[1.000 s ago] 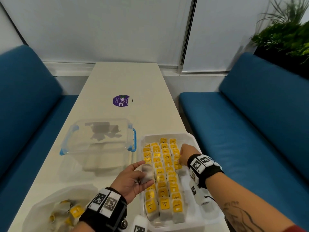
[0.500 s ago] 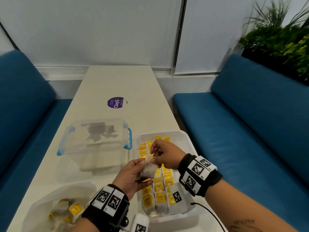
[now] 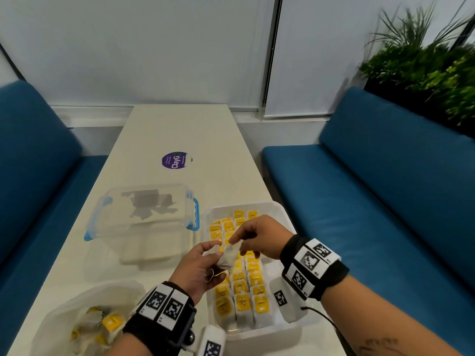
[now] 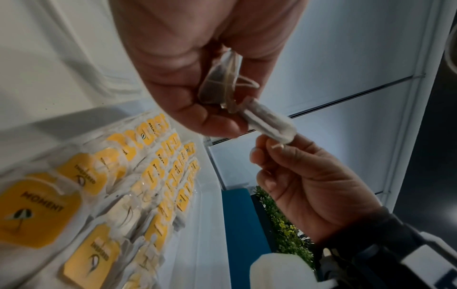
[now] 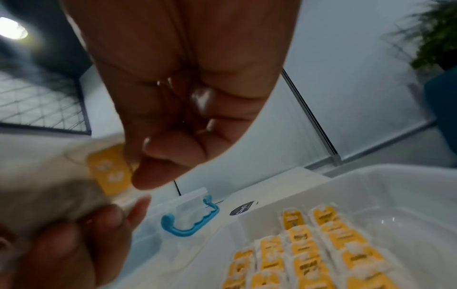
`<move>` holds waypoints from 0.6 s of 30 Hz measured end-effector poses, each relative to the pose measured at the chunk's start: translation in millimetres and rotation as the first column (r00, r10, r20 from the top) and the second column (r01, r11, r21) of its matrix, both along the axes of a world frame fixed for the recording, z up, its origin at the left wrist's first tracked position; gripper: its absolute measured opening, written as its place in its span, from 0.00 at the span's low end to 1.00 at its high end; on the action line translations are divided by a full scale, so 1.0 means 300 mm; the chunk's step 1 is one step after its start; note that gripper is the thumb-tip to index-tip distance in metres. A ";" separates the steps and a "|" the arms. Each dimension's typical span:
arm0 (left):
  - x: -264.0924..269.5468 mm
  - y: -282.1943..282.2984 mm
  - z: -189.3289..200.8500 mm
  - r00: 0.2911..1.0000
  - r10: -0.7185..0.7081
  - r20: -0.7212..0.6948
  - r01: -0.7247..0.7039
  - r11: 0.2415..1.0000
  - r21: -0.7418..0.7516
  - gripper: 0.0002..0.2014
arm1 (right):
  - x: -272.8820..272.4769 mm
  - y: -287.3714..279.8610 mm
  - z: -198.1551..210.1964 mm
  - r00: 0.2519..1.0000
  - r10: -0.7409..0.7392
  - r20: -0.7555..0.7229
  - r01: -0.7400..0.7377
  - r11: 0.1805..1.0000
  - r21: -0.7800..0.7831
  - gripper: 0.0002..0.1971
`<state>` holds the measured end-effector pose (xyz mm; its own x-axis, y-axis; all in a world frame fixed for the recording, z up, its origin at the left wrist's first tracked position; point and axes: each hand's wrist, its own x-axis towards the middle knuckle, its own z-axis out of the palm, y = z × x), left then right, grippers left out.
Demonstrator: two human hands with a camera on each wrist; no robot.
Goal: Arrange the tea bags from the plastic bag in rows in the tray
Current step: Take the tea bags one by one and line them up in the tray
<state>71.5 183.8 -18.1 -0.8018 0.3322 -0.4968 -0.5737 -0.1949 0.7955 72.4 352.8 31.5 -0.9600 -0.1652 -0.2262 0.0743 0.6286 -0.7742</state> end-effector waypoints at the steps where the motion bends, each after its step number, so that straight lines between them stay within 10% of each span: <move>1: -0.001 0.000 -0.003 1.000 0.012 0.002 -0.012 1.000 -0.011 0.05 | -0.004 0.007 -0.002 0.999 -0.017 -0.028 0.018 0.999 0.038 0.08; 5: -0.012 -0.011 -0.024 0.996 0.078 0.042 -0.077 0.997 -0.027 0.05 | -0.026 0.050 -0.008 0.988 -0.062 -0.140 0.105 0.940 0.324 0.06; 18: -0.015 -0.014 -0.022 0.997 0.043 0.070 -0.042 0.999 -0.017 0.05 | -0.040 0.186 -0.035 0.939 -0.280 0.199 0.247 0.953 0.178 0.05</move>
